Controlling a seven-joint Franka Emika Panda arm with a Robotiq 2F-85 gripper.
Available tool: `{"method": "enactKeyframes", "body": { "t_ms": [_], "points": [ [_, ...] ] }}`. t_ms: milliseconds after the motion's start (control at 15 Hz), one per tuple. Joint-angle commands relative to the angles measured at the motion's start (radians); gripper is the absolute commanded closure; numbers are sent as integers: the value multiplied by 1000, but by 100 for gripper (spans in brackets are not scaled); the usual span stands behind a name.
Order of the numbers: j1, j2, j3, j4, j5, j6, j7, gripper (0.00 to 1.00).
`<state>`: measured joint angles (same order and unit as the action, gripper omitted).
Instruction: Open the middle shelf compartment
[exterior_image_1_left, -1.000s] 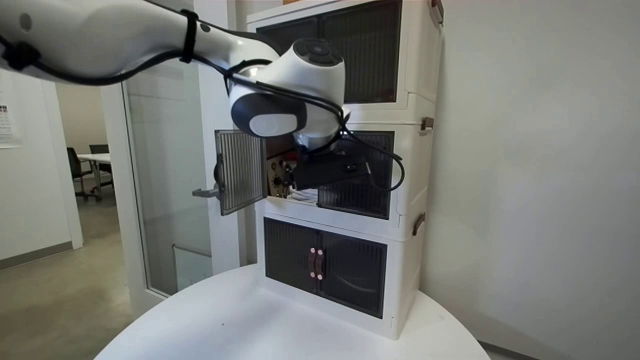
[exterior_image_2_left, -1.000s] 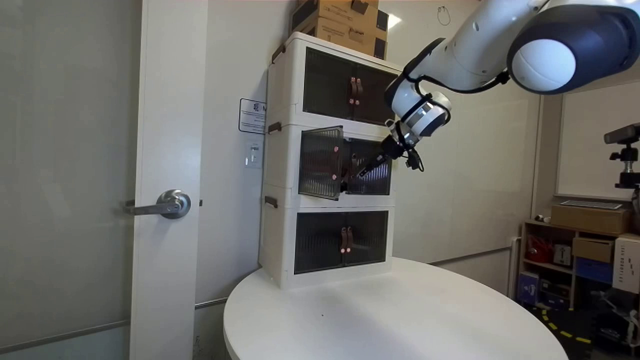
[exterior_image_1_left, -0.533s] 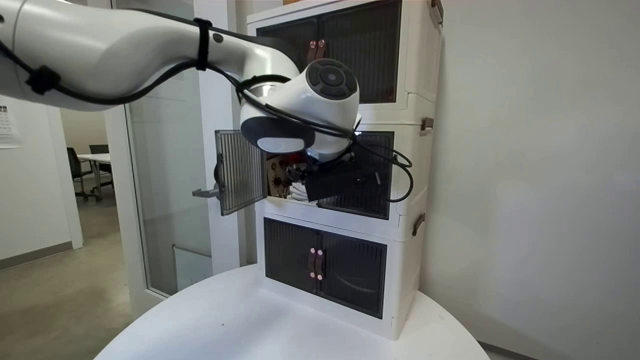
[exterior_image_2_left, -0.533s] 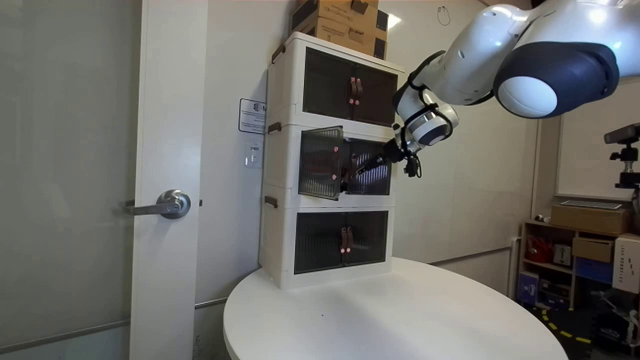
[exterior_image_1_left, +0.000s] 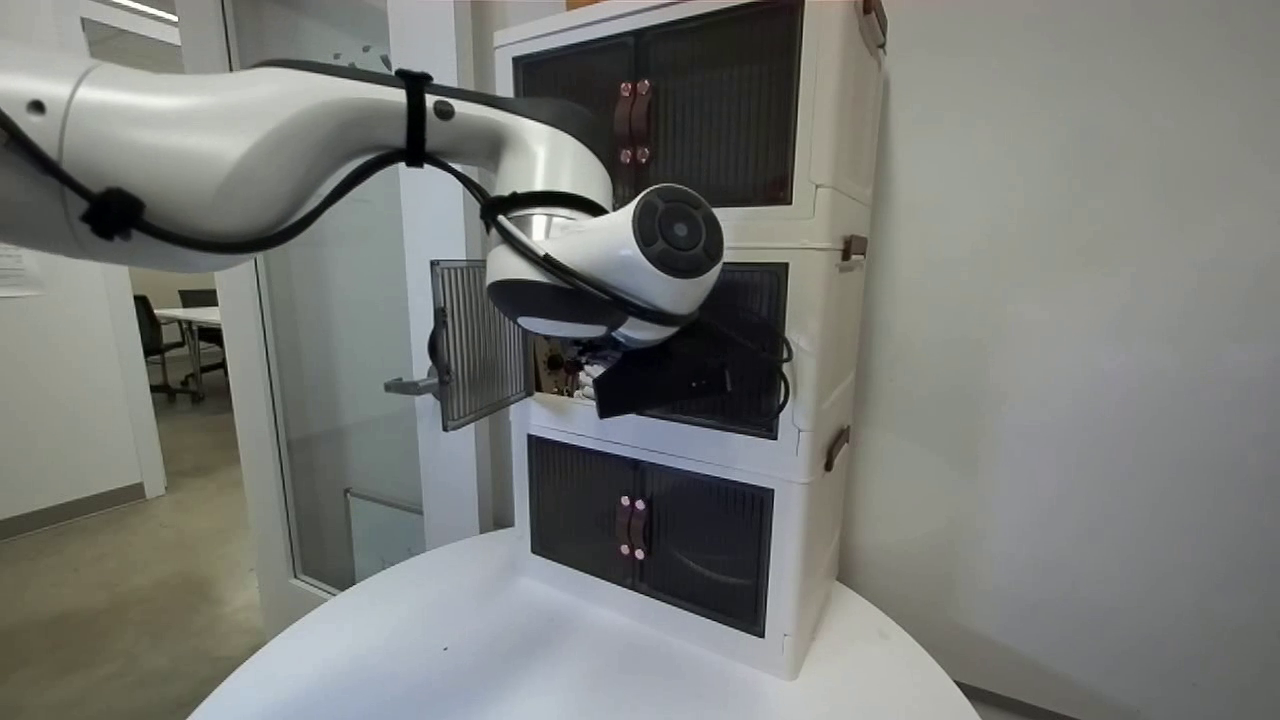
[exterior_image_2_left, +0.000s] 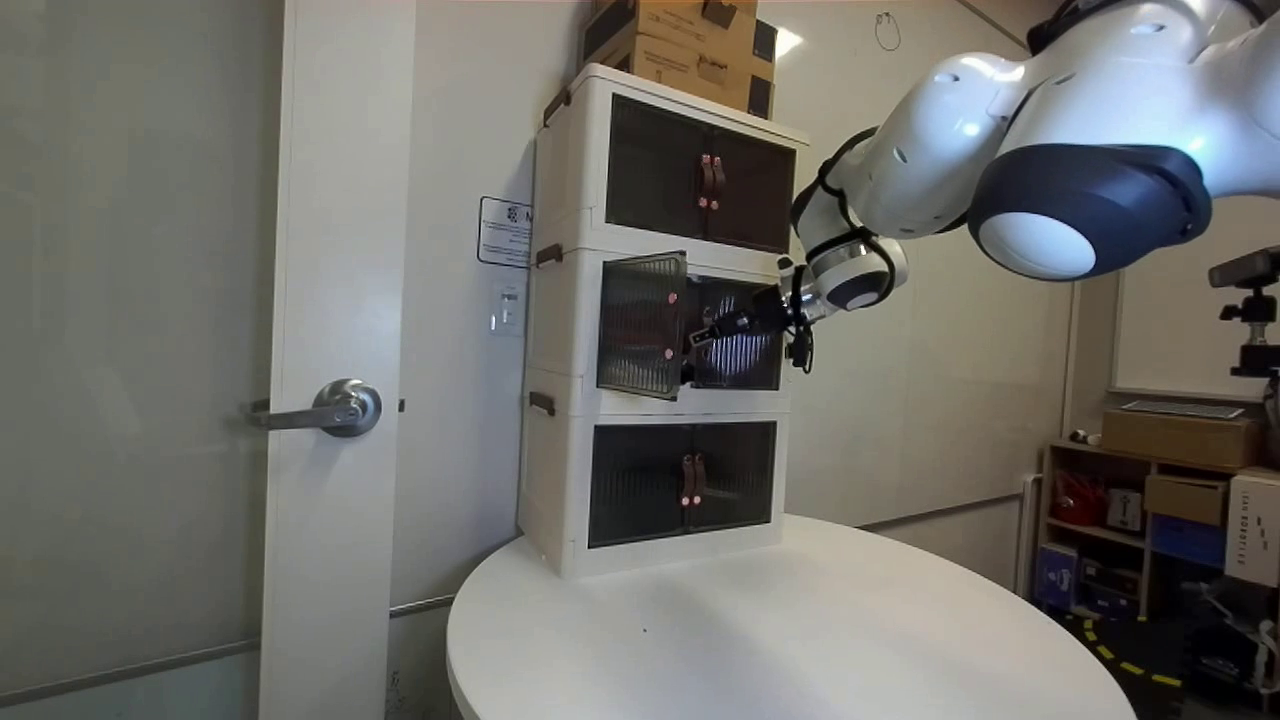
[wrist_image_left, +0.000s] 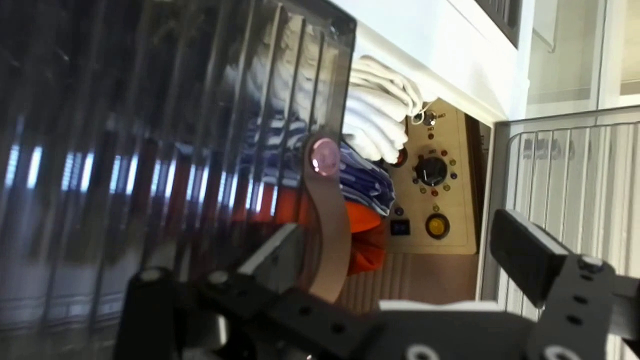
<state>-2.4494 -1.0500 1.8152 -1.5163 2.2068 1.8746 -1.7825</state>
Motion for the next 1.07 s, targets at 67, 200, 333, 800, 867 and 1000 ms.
{"method": "enactKeyframes", "body": {
  "t_ms": [67,200,333,800,867,1000],
  "points": [
    [0,-82,-47,29,136,-108,0,0],
    [5,-57,-43,-10,103,-98,13,0],
    [6,-65,-46,-9,110,-110,17,0],
    [6,-66,-48,-9,110,-113,19,0],
    [6,-66,-48,-9,110,-113,19,0],
    [6,-67,-48,-9,110,-113,19,0]
  ]
}}
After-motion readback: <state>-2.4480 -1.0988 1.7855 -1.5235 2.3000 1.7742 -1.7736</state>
